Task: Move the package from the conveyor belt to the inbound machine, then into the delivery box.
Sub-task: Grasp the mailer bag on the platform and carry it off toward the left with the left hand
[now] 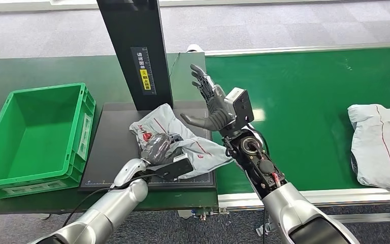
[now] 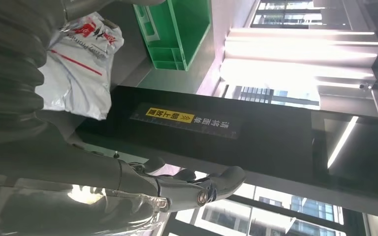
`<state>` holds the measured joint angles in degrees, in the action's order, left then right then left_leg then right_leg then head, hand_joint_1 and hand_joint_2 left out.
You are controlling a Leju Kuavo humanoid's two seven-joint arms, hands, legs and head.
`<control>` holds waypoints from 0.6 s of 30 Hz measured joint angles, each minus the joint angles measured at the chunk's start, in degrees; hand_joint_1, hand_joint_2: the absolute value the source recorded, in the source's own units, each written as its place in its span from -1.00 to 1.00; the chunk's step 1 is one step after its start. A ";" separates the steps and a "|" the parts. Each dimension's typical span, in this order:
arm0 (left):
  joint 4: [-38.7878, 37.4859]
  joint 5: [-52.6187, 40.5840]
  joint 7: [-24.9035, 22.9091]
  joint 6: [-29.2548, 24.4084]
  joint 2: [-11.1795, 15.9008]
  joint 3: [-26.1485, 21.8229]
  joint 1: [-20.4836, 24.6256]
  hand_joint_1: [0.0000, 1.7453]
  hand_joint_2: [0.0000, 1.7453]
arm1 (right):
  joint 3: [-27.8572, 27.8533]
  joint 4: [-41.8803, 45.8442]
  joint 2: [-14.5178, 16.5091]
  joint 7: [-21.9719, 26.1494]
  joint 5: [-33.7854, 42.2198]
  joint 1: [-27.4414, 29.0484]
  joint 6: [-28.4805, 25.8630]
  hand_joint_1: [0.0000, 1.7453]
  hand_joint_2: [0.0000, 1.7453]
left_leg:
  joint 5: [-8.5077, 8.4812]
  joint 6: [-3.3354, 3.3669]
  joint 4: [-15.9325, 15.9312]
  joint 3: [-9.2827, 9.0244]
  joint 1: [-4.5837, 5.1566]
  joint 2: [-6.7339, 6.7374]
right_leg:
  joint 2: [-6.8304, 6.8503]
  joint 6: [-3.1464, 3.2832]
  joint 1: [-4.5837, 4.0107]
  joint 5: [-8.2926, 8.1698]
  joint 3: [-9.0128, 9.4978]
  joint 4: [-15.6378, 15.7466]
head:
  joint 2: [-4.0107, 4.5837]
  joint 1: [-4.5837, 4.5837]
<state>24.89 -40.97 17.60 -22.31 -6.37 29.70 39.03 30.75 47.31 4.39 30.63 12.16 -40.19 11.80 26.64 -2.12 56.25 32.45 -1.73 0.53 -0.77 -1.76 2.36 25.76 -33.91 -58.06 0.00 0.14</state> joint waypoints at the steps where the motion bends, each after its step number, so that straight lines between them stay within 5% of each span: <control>1: 0.50 0.87 1.57 -1.60 0.07 -0.70 -0.33 1.00 1.00 | 0.01 0.03 -0.06 0.02 0.15 0.02 -0.08 -1.00 1.00 | 0.00 0.00 0.00 0.00 0.00 0.00 | 0.00 0.00 0.00 0.00 0.00 0.00 | 0.00 0.00; 7: 6.28 -0.12 10.96 -13.21 0.46 -6.04 -3.64 1.00 1.00 | 0.04 0.62 -0.40 0.11 0.90 0.48 -1.07 -1.00 1.00 | 0.00 0.00 0.00 0.01 0.00 0.02 | -0.01 0.00 0.00 0.00 -0.05 0.00 | 0.00 -0.01; 11: 16.69 -16.11 20.04 -17.50 -1.96 -18.66 -8.25 1.00 1.00 | 0.18 1.19 -0.54 0.12 1.38 0.98 -1.95 -1.00 1.00 | 0.01 0.00 0.00 0.09 0.01 0.10 | -0.05 0.00 0.00 0.00 -0.10 0.00 | 0.00 0.02; 14: 24.99 -16.69 20.85 -17.69 -3.15 -25.67 -11.43 1.00 1.00 | 0.33 1.33 -0.61 0.12 1.84 1.05 -2.19 -1.00 1.00 | 0.03 0.00 0.00 0.08 0.00 0.22 | -0.14 0.00 0.00 0.00 -0.16 0.00 | 0.00 -0.01; 18: 37.45 -15.34 20.89 -17.73 -3.51 -29.20 -15.54 1.00 1.00 | 0.50 1.32 -0.80 0.12 2.48 1.05 -2.25 -1.00 1.00 | 0.01 -0.01 -0.01 0.12 -0.02 0.10 | -0.07 0.01 -0.02 0.00 -0.16 0.00 | 0.00 0.00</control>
<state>62.34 -56.31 38.49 -40.04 -9.87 0.50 23.49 31.25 48.63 3.59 30.75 14.63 -39.14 9.55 26.66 -2.12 56.24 32.57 -1.75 0.63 -0.83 -1.75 2.33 25.77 -34.08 -58.06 0.00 0.14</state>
